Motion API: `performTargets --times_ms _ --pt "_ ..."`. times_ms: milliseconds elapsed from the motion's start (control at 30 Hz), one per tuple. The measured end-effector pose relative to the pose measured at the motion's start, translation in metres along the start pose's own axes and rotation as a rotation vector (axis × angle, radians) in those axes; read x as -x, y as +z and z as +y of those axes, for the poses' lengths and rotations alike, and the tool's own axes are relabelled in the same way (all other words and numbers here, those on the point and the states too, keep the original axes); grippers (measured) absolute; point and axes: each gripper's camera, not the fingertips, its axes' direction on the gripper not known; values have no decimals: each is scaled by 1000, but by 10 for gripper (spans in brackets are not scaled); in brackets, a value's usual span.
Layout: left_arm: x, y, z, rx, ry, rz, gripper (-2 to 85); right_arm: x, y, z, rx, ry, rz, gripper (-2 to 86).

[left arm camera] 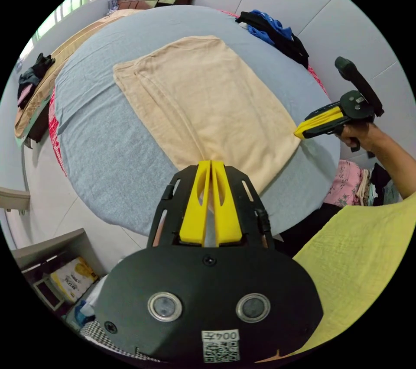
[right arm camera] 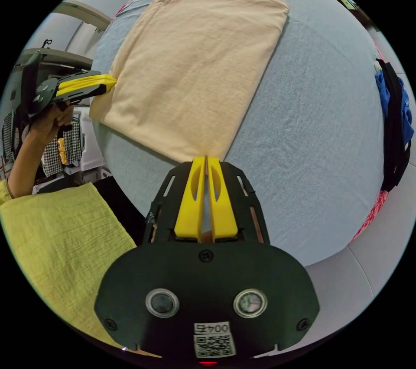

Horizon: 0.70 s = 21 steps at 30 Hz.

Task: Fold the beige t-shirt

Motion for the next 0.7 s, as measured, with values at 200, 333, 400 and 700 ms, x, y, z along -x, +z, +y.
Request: performTargets --times_ms 200,333,400,700 --pt "41 -5 8 -29 -129 182 48 -54 -22 48 -142 22 -288 97" --pt "60 -18 24 -124 -222 352 88 -107 -20 84 -248 61 -600 120" --pt "68 -25 40 -198 -284 477 97 -125 -14 97 -290 97 -679 119" --pt "59 16 93 -294 -582 865 130 -176 -1 127 -347 158 -843 115"
